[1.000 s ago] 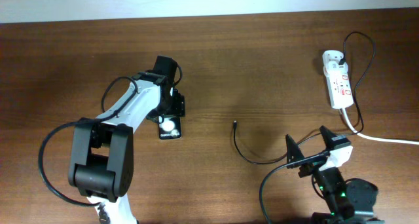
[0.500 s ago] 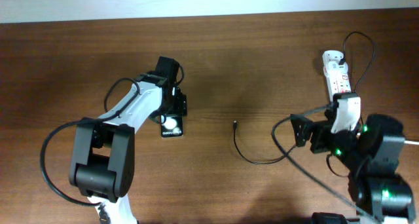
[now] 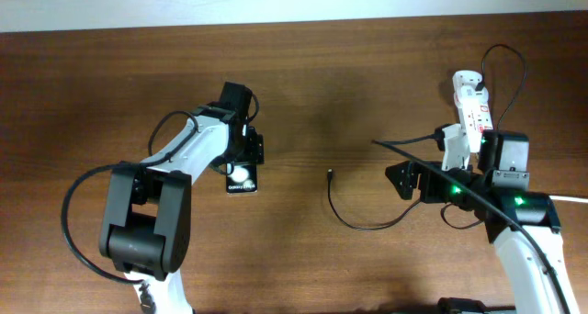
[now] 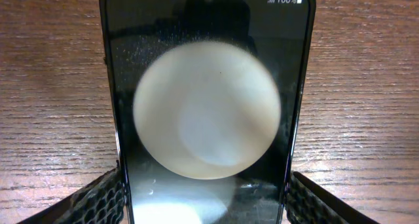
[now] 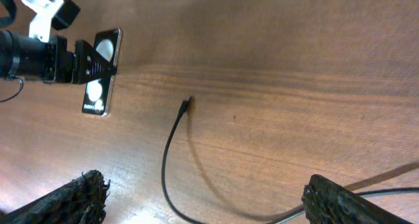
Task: Plug charger to phone and switch on socket
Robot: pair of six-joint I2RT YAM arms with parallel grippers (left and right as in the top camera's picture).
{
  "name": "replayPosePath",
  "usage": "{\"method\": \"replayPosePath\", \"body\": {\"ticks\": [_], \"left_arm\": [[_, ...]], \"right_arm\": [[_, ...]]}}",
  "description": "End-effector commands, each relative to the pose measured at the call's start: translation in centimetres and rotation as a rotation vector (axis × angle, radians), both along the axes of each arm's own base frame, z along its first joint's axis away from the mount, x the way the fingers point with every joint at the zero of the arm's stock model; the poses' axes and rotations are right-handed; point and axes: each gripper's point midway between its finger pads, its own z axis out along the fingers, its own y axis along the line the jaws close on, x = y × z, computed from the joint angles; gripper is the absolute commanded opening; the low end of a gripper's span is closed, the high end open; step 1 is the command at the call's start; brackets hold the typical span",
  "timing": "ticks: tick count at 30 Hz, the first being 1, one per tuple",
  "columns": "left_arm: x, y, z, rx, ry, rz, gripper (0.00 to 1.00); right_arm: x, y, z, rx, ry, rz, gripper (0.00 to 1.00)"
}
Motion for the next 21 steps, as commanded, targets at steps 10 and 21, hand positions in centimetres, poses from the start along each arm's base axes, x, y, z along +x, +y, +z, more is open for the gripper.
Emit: {"method": "replayPosePath", "body": {"ticks": [10,21], "left_arm": [[-0.4,-0.7,1.8,-0.017,0.088,-0.048,0.64],[-0.8,-2.6,4.3,-0.121,0.134,-0.077,0.65]], "right_arm": [[-0.9,1.5,-0.7,0.092,0.091,0.047,0.99],[-1.9,6.9,-0.1,0.268,0.143,0.214,0.99]]}}
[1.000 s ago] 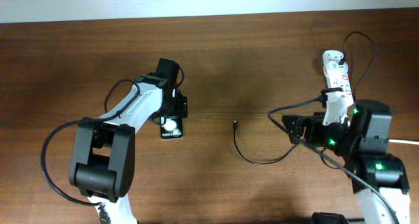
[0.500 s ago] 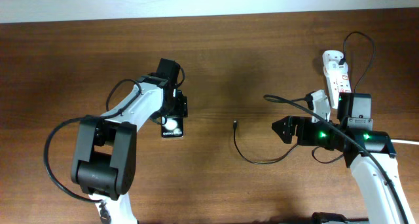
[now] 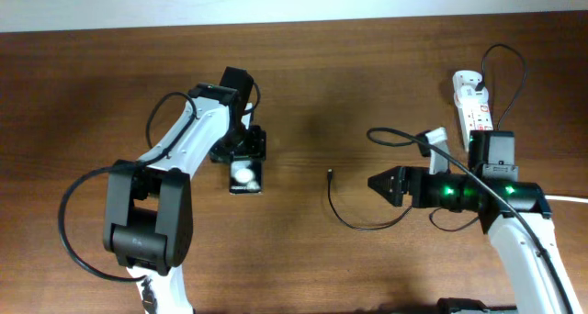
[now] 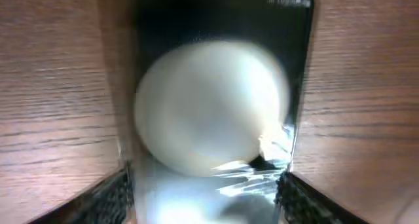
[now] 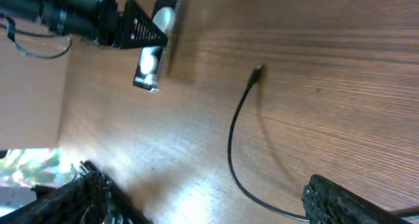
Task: Plug charger to phone and switch on socket
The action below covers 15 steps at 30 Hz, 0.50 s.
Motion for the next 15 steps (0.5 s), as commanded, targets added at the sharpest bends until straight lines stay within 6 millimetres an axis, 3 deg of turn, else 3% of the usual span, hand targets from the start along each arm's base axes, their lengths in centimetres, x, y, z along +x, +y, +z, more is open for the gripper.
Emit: {"method": "replayPosePath", "body": {"ticks": [1,4,7,8,9,15], "left_arm": [[0.8,-1.3,1.1,-0.070,-0.024,-0.024,0.65],[1.4,-1.7,2.4,-0.092,-0.057,-0.026,0.68],[1.7,-1.7,2.7,-0.088,-0.073,-0.026,0.82],[1.8,-1.4,2.6,-0.068,-0.079,-0.025,0.95],[2.1,-1.2,2.6,-0.052,-0.091,-0.025,1.00],[1.6,-3.6,1.5,-0.045,-0.086,-0.086,0.99]], "right_arm": [[0.1,3.5,-0.7,0.054,0.063,0.083,0.99],[0.8,7.5,-1.9,0.074,0.069,0.176,0.99],[1.8,9.3,-2.7,0.059,0.022,0.212,0.99],[2.1,9.1,-3.0,0.037,0.019,0.201,0.99],[2.3,8.7,-3.4,0.007,0.019,0.183,0.98],[2.8,7.2,-4.1,-0.034,0.041,0.127,0.99]]}}
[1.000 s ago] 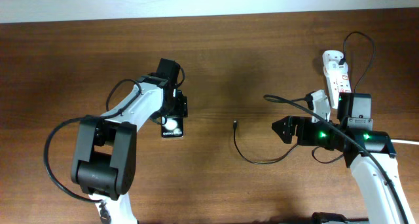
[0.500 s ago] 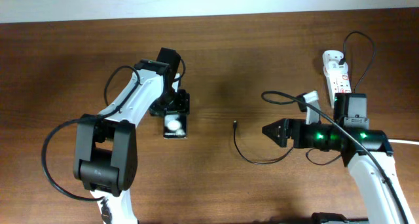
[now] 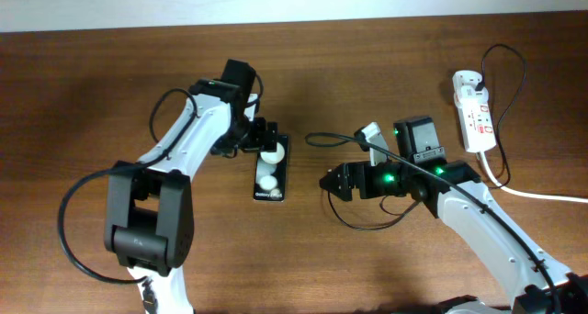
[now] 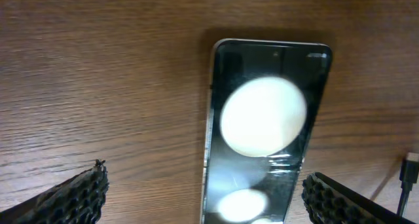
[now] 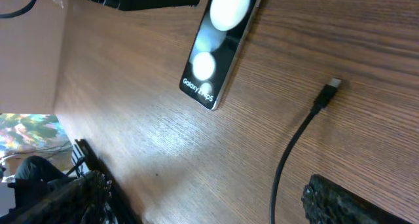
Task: Plug charger to phone and switch on socket
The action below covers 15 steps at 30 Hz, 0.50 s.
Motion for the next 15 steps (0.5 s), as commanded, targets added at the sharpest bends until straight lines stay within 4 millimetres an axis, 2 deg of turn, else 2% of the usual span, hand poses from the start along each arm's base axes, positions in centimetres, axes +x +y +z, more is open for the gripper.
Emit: {"method": "replayPosePath", "body": {"ticks": [1,2,7,10,15], "left_arm": [[-0.3,-1.8,-0.4,0.040,-0.013,-0.062,0.99],[-0.4,-1.9,-0.9,0.062,-0.010,-0.069,0.99],[-0.8,-4.8,-4.0,0.070,-0.010,-0.128,0.99],[-1.3,-4.0,-5.3,0.175,-0.004,-0.043,0.99],[-2.4,-3.3,-6.8,0.205,0.064,0.032,0.99]], "right_arm": [[0.7,-1.1,-0.2,-0.021,0.006,-0.038,0.99],[0.6,-1.3,-0.3,-0.024,0.013,-0.044,0.99],[0.6,-1.7,-0.5,-0.035,0.021,-0.051,0.99],[0.4,-1.8,-0.6,-0.036,0.029,-0.051,0.99],[0.4,-1.8,-0.6,-0.037,0.032,-0.051,0.99]]}}
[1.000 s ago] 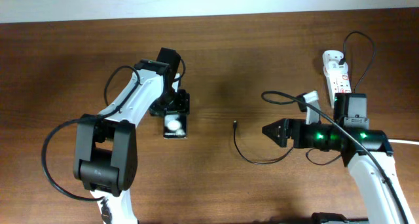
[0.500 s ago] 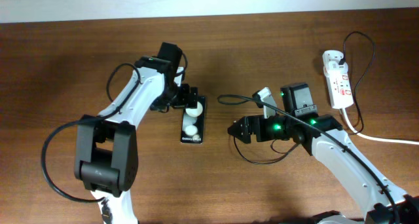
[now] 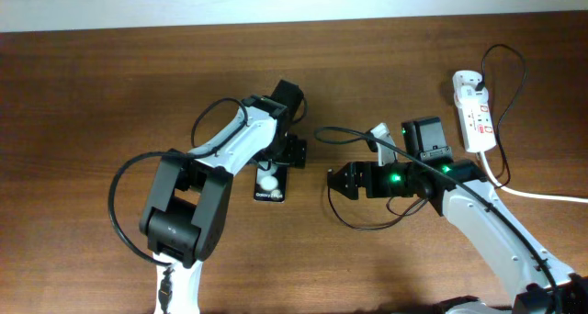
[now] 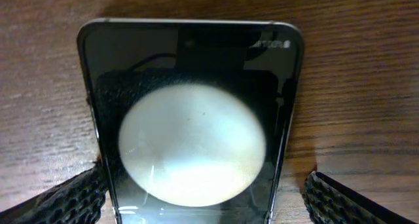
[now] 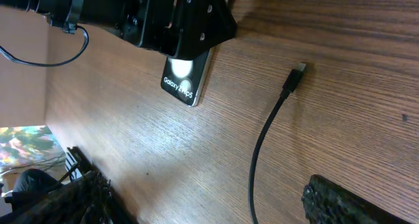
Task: Plug charger to phone and switch on socket
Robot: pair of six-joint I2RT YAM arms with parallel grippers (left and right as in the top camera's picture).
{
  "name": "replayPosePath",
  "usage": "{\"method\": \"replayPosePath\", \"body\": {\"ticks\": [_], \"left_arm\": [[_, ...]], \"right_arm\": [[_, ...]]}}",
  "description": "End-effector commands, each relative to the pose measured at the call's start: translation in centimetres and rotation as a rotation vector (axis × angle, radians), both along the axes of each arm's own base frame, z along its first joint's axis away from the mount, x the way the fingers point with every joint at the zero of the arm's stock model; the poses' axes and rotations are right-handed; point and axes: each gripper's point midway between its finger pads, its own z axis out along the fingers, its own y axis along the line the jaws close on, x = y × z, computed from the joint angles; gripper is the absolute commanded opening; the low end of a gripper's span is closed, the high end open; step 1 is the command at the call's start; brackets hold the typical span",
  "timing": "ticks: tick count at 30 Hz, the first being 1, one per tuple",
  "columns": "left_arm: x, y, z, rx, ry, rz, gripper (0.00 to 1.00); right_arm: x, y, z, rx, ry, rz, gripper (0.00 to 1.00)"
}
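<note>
The phone, a black flip phone with a lit screen, lies flat at mid table and fills the left wrist view. My left gripper is open over its far end, one finger on each side, with a gap at the right finger. The black charger cable curls to the phone's right, and its plug lies free on the wood. My right gripper stands open just right of the plug, with nothing between its fingers. The white socket strip lies far right.
The brown wooden table ends at a pale strip along the far edge. The strip's black cord loops at the back right, and a white lead runs off the right edge.
My left gripper was open to the left of the phone; now it sits over the phone's far end with a finger on each side. The phone and right gripper have hardly moved.
My left gripper was shut on the phone left of centre while the right gripper hung near the socket strip. The right gripper then stood nearer the cable. Later the phone lay beside the plug, let go, with both grippers open; now the left one straddles it.
</note>
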Motion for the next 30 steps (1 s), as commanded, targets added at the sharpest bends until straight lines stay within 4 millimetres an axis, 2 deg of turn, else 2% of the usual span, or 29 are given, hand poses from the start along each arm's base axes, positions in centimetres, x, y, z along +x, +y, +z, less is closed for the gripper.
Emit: {"method": "replayPosePath", "body": {"ticks": [1,2,3,4,9,17,20,22,25,28,30], "left_arm": [[-1.0,1.4,-2.1,0.064,0.057,0.077,0.94],[-1.0,1.4,-2.1,0.065,0.058,0.076,0.84],[-1.0,1.4,-2.1,0.065,0.057,0.077,0.66],[-1.0,1.4,-2.1,0.063,0.055,0.077,0.63],[-0.6,1.5,-1.6,0.044,0.058,0.078,0.59],[1.3,1.4,3.2,-0.040,0.050,0.057,0.60],[1.3,1.0,4.1,-0.060,0.050,0.041,0.61],[1.3,0.9,4.6,-0.070,0.047,0.038,0.61],[1.3,0.9,4.7,-0.071,0.044,0.037,0.61],[1.3,0.9,4.7,-0.069,0.044,0.029,0.62],[1.3,0.9,4.7,-0.069,0.044,0.029,0.62]], "right_arm": [[0.4,-0.1,0.1,-0.009,-0.014,0.002,0.99],[0.4,-0.1,0.1,-0.009,-0.015,0.002,0.99],[0.4,-0.1,0.1,-0.009,-0.014,0.002,0.99],[0.4,-0.1,0.1,-0.009,-0.014,0.002,0.99],[0.3,-0.1,0.1,-0.005,-0.013,0.005,0.99],[-0.4,1.0,1.0,0.071,0.001,0.046,0.99],[-0.6,1.5,1.0,0.071,-0.003,0.064,0.99],[-0.9,2.9,1.0,0.073,-0.023,0.110,0.99],[-1.0,5.9,-0.2,0.077,-0.051,0.196,0.98],[0.5,8.1,-2.4,0.116,-0.018,0.174,0.99],[0.7,9.9,-3.2,0.171,-0.035,0.228,0.99]]}}
